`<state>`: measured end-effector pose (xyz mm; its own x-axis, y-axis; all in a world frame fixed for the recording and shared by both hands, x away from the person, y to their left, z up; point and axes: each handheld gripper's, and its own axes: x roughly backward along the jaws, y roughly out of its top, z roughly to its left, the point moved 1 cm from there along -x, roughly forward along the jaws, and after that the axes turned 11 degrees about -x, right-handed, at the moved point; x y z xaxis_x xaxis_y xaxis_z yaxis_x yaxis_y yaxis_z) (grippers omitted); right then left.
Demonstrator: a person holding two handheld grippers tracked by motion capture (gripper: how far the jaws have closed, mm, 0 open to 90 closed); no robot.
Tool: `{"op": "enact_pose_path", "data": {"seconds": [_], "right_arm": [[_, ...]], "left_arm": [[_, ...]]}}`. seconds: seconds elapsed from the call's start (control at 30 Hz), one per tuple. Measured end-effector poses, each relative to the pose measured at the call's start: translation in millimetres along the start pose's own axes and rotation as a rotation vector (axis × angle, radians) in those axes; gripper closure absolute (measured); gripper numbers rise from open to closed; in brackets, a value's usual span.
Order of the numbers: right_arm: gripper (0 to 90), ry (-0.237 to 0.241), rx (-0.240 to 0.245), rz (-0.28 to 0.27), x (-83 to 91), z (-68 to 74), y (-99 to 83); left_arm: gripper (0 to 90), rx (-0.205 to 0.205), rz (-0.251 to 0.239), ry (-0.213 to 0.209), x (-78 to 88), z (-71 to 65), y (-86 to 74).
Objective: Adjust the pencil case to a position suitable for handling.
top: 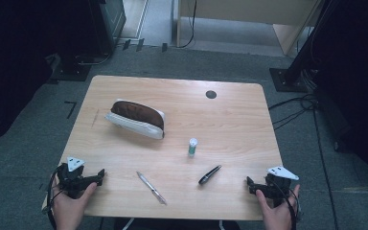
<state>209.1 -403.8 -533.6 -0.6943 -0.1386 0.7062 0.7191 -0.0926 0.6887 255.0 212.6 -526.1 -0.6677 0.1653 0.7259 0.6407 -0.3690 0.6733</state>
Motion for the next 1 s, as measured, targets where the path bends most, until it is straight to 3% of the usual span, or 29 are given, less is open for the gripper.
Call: {"op": "enact_pose_path", "data": {"seconds": [0.1,0.2,0.33,0.47,0.73,1.0], "right_arm": [[0.0,0.000,0.000,0.000,-0.1,0.1,0.0],[0.0,0.000,0.000,0.000,-0.1,0.1,0.0],[0.0,0.000,0.001,0.000,-0.1,0.1,0.0],[0.0,0.000,0.000,-0.001,-0.1,0.1,0.0],[0.0,0.000,0.000,-0.001,-0.1,0.1,0.0],[0.0,0.000,0.001,-0.001,-0.1,0.1,0.0]], "left_arm": [[0.9,0.027,0.005,0.023,-2.3,-2.4,3.0],[1.3,0.028,0.004,0.023,-1.9,-1.9,2.6],[6.5,0.057,0.025,0.046,1.5,6.0,3.2],[6.5,0.067,0.006,0.038,1.3,10.3,7.0],[6.5,0.047,-0.042,0.024,1.9,10.9,29.9],[6.9,-0.003,-0.111,-0.011,-3.6,10.0,62.1]]}}
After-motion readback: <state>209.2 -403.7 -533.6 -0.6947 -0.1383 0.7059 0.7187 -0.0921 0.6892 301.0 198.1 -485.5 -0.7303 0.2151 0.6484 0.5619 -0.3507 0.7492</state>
